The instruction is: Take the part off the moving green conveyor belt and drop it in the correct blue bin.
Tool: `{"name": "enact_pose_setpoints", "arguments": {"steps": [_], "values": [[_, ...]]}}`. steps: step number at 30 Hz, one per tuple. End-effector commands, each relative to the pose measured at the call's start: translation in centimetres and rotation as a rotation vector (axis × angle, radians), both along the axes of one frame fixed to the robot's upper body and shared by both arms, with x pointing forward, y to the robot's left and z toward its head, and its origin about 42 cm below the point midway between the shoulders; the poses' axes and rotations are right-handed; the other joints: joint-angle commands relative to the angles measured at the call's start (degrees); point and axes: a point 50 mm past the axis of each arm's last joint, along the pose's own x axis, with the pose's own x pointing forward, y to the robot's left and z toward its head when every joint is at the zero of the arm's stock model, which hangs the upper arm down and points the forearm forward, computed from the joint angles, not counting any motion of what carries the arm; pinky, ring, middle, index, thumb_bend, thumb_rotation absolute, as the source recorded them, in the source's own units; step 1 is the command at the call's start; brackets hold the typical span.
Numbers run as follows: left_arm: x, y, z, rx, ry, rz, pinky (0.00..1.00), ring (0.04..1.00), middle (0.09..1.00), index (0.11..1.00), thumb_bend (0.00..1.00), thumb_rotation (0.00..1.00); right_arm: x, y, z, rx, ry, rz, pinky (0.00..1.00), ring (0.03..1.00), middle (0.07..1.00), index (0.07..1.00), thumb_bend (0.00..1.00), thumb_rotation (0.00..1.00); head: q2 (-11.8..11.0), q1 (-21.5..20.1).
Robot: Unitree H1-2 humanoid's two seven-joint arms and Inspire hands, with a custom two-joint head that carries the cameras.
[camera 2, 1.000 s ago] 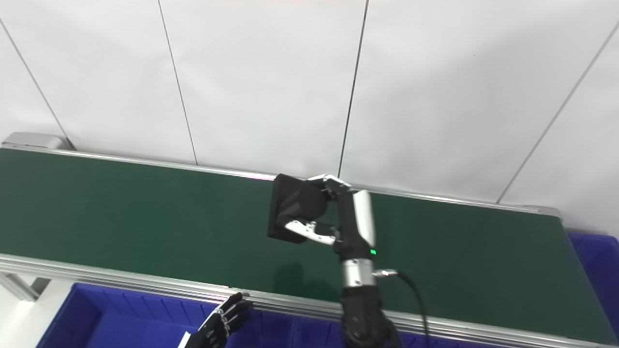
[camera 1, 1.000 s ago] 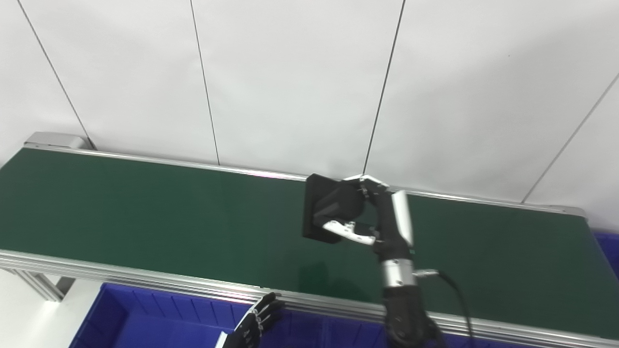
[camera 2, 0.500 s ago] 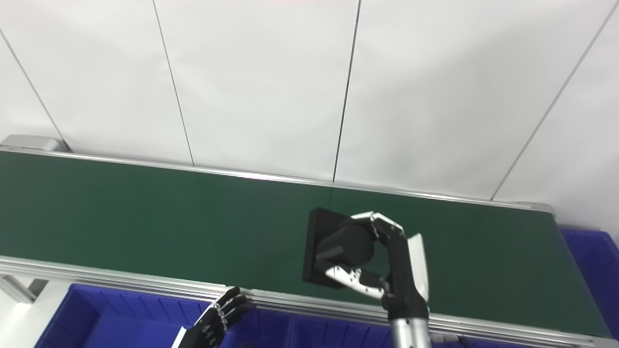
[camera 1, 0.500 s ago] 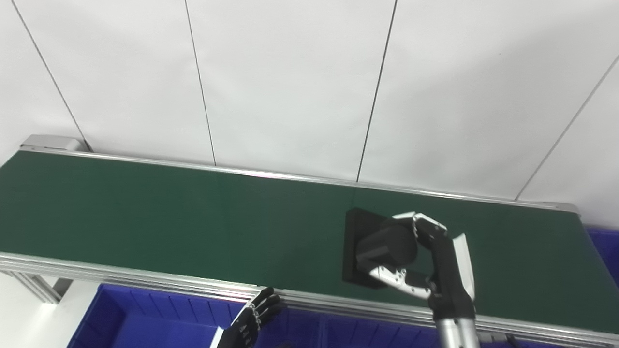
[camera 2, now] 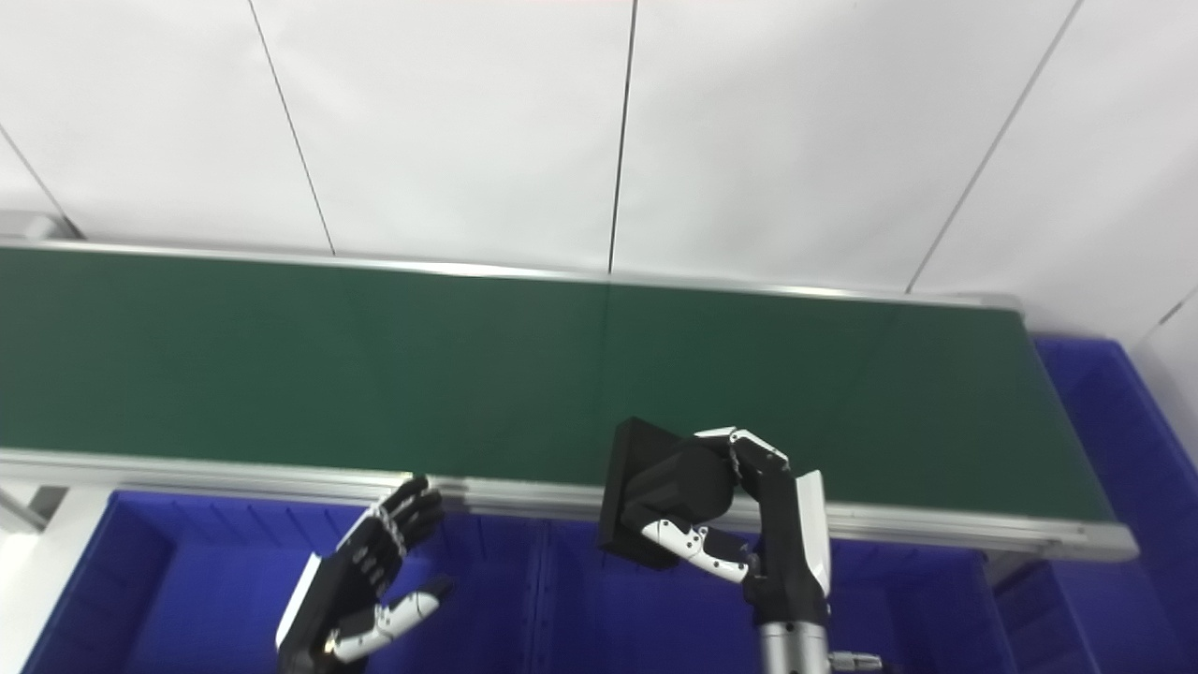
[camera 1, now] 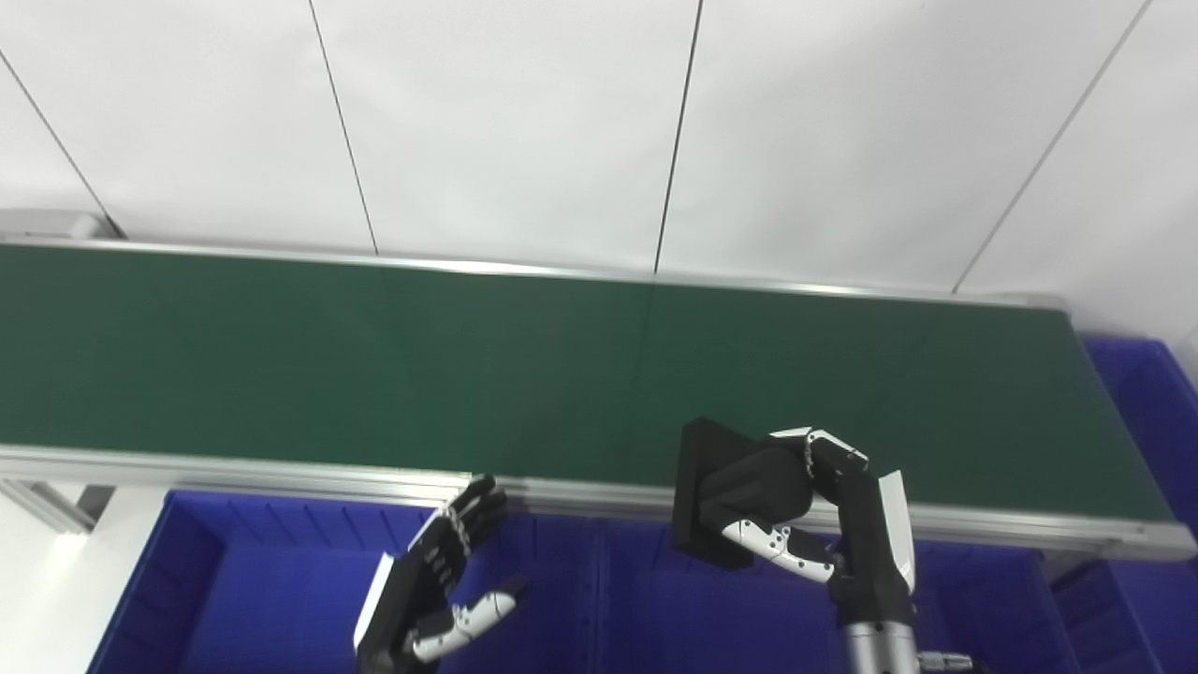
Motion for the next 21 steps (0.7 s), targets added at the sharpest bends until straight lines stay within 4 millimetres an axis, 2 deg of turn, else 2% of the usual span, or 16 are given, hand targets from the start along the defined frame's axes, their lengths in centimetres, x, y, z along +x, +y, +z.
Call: {"name": "enact_pose_setpoints", "arguments": {"steps": [1,10,18,21], "values": [[0.4,0.2,1.1,-0.008,-0.04,-0.01,0.88,0.824,0.83,0.852,0.56,0.0,0.2,0.9,0.3,0.026,-0.021,-0.013,0.41,0.454,0.504,0.311,0.5,0.0,0.68,-0.67],[0.9,0.7,1.9,-0.015,-0.03,-0.01,0.88,0.817,0.824,0.851,0.56,0.0,0.6,0.6,-3.0,0.012,0.095,-0.071,0.43,0.428,0.489,0.313,0.5,0.0,3.13,-3.98],[1.1,1.1,1.9,-0.024,-0.029,-0.003,0.91,0.826,0.827,0.859,0.56,0.0,1.4,-0.6,-6.7,-0.029,0.218,-0.117,0.45,0.412,0.478,0.322,0.5,0.0,3.12,-4.55],[1.1,1.1,1.9,-0.029,-0.027,0.0,0.9,0.827,0.827,0.847,0.55,0.0,1.7,-1.1,-7.7,-0.068,0.243,-0.155,0.44,0.429,0.486,0.361,0.51,0.0,2.88,-4.4]]}}
